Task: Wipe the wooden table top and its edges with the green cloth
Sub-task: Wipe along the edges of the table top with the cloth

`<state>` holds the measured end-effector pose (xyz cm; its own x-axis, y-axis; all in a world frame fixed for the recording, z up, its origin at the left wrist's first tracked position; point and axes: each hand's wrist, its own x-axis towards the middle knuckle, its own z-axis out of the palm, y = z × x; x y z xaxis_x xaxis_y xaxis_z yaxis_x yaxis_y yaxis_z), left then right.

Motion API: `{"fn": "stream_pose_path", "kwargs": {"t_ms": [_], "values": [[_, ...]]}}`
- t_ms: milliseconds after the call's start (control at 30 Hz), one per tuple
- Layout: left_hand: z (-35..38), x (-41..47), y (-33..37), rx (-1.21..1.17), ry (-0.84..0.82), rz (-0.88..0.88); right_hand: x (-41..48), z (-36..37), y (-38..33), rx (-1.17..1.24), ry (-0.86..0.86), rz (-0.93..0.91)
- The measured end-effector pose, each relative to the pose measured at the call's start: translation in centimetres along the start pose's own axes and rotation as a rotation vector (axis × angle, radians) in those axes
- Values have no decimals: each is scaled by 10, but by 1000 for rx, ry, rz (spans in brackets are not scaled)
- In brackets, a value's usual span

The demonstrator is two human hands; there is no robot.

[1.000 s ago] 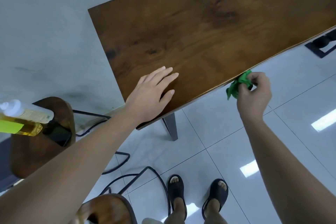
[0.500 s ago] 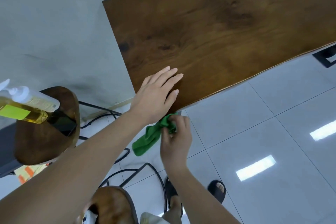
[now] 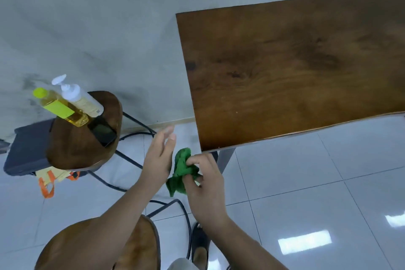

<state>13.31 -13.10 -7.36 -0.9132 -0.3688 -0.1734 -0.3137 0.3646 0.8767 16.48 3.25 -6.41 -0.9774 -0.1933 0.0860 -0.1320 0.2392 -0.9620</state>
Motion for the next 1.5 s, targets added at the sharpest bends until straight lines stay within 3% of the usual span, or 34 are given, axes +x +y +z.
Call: {"fn": "stream_pose_path", "kwargs": {"t_ms": [100,167,333,500,667,900,1133,1333,1500], "values": [[0,-21,-11,-348,-70,-384,9,-3,-15,53,-19,-5],[1,-32,-12,-540,-137,-517,17,-8,-23,83,-50,-11],[7,-51,5,-863,-161,-530,47,-26,-30,65,-115,-130],[16,-50,33,-1150,8,-497,72,-50,-21,-47,-265,-320],[20,-40,53,-1183,17,-383,93,-57,-17,-121,-501,-488],[5,9,53,-1246,45,-315,160,-51,-32,-179,-673,-544],[-4,111,45,-1308,40,-296,286,-26,-34,-353,-518,-509],[-5,223,37,-1156,122,-351,422,-20,-13,-742,-349,-335],[0,293,55,-1062,181,-337,491,-21,7,-908,-267,-327]]}}
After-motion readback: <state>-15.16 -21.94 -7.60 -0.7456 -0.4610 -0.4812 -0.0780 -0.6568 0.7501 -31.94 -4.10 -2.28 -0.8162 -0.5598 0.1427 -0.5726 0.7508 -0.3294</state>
